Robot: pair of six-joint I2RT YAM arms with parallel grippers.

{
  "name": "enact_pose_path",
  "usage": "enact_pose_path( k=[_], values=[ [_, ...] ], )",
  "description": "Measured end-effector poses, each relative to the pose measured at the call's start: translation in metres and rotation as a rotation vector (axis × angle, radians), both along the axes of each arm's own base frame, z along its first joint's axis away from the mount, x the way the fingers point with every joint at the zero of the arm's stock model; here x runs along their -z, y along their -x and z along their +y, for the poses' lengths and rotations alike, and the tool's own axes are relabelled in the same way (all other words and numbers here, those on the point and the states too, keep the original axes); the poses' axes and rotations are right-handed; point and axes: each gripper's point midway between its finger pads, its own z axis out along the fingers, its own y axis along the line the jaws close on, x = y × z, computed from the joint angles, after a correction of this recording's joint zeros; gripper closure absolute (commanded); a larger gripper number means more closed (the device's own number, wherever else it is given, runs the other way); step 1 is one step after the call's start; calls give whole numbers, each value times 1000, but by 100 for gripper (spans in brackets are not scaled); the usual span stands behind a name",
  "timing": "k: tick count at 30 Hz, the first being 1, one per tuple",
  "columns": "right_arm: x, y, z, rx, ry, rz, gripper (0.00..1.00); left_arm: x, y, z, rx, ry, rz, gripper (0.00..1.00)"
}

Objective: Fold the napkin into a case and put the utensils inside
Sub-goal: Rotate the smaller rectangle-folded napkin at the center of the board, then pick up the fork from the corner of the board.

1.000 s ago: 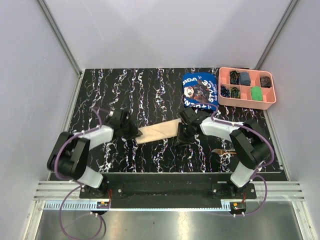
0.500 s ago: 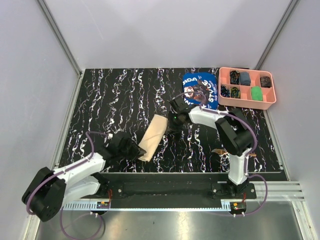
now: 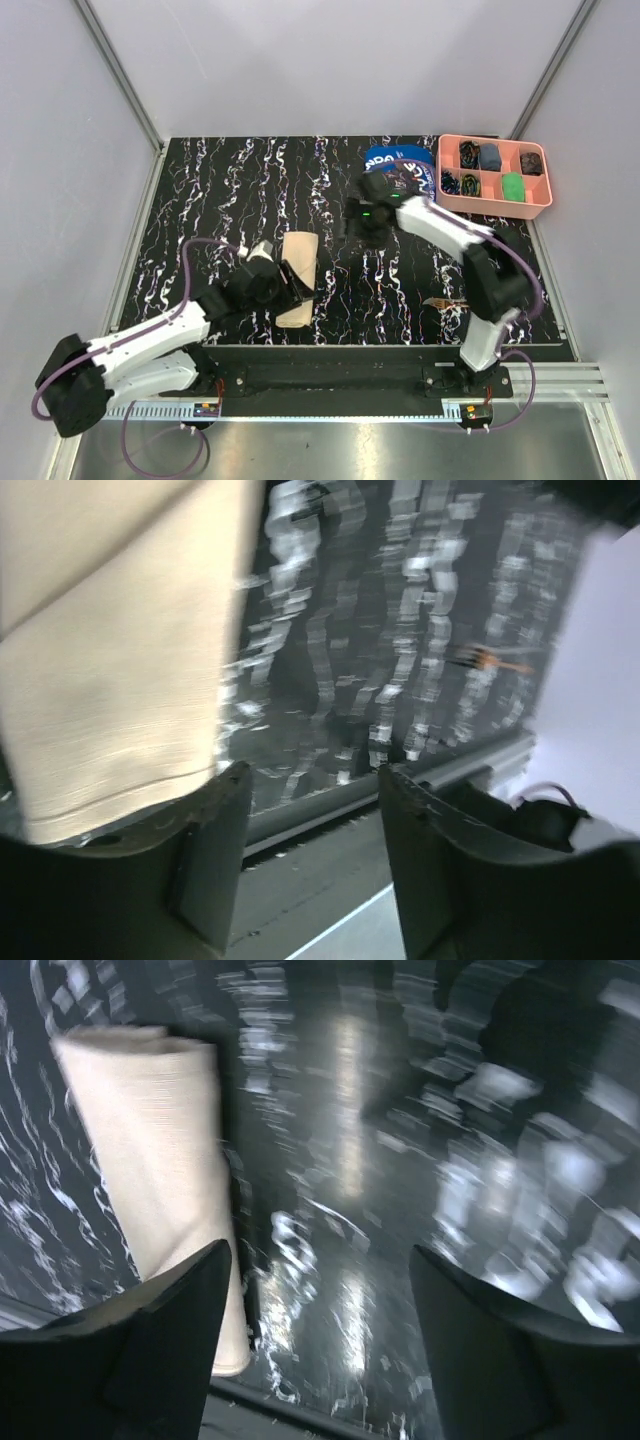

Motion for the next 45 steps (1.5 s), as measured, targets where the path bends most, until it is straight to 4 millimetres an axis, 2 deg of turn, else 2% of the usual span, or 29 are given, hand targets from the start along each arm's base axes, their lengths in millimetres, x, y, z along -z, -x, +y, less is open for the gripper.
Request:
enact_pose_path(
  k=[1,2,3,5,7,9,10,11,13,14,18,22,26,40,41,44,45],
  values=[
    [-9,6,-27,69,-3,4,5,-15,-3,-3,22,12,-44,35],
    [-15,9,-57,155,-1,15,0,-27,-6,-5,43,19,-81,31],
    [-20,12,-82,234,1,18,0,-43,-8,-9,75,30,-124,29],
    [-25,19,-147,443,17,9,0,-72,-9,-17,149,46,-199,28],
    [-26,35,-200,638,28,4,0,-95,-8,-28,234,64,-257,27],
    [-21,61,-236,797,46,25,2,-109,-6,-36,306,75,-292,27],
    [-14,76,-251,870,60,46,7,-114,-2,-39,350,82,-309,27],
    [-9,86,-259,916,72,66,14,-115,0,-40,374,84,-317,27],
    [5,107,-276,1023,111,128,21,-113,8,-39,431,75,-324,27],
    [11,115,-282,1073,127,158,32,-112,11,-37,447,69,-326,27],
    [30,139,-294,1201,169,241,34,-113,20,-28,501,55,-342,27],
    [42,147,-297,1250,205,295,52,-116,20,-21,513,50,-359,27],
    [52,151,-296,1275,220,342,55,-114,22,-20,534,43,-362,27],
    [66,148,-296,1305,227,371,60,-111,25,-19,553,37,-357,27],
    [67,148,-296,1306,230,377,68,-111,25,-19,554,36,-355,28],
    [71,144,-296,1311,223,384,82,-110,25,-19,554,34,-350,28],
    [71,142,-295,1313,218,381,96,-109,25,-18,552,32,-347,27]
  ],
)
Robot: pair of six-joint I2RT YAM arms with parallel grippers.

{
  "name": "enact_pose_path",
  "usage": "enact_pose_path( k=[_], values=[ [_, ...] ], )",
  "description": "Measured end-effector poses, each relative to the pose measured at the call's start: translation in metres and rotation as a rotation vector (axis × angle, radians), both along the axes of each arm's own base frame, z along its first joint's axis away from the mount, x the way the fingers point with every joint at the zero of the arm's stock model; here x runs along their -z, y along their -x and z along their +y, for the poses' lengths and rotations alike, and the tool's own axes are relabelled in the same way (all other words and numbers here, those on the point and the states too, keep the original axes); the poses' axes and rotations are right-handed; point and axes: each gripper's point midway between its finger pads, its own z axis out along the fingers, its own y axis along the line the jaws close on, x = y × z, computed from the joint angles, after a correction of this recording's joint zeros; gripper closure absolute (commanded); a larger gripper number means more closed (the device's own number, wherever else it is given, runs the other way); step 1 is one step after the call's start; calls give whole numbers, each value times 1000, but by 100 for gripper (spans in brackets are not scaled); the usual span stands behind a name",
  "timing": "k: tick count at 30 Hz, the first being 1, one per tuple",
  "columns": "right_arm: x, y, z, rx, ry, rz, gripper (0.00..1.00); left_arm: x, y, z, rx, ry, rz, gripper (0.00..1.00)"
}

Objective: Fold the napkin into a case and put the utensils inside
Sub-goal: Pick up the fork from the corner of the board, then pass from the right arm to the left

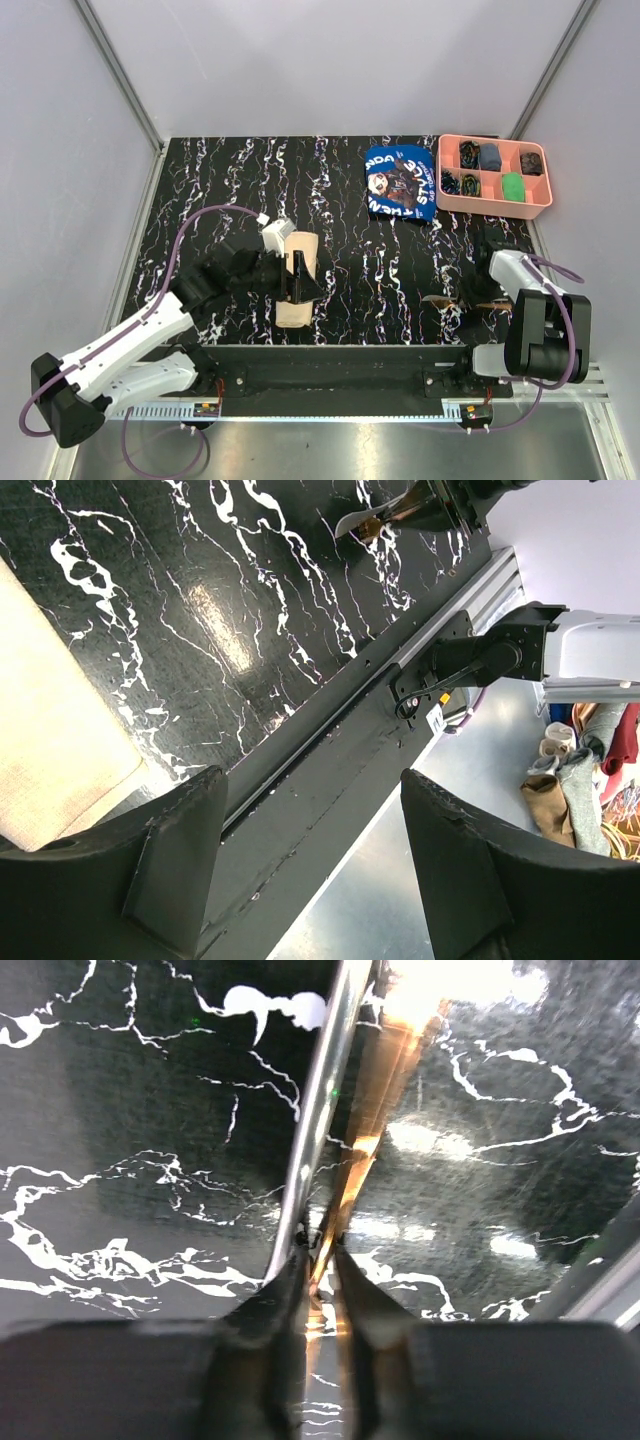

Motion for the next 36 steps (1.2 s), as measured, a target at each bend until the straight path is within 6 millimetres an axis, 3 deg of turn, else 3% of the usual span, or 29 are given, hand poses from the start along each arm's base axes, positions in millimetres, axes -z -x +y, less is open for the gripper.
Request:
enact_pose_path(
  k=[1,8,13,17,21,23,27,30,32,36],
  values=[
    [0,-2,1,2,-4,-4,100,0,-1,0,-3,-1,3,27],
    [-6,4,18,-5,-90,-73,100,2,-13,9,-47,0,21,27],
    [-52,2,41,-96,-167,-261,100,13,-27,11,-79,-5,87,27],
    [-94,-8,58,-261,-185,-396,100,22,-37,2,-75,24,169,27],
    [-124,-36,85,-619,-158,-419,100,24,-51,-8,-69,50,238,28],
    [-132,-65,114,-883,-120,-414,100,20,-62,-11,-75,64,245,28],
    [-120,-106,194,-1458,-47,-409,97,5,-87,-1,-130,98,212,29],
    [-103,-108,231,-1791,-25,-388,98,0,-101,19,-201,93,191,29],
    [-93,-106,242,-1982,-25,-366,99,-4,-107,39,-268,80,169,28],
    [-88,-105,242,-2274,21,-335,100,-17,-112,69,-368,71,108,28]
  ],
)
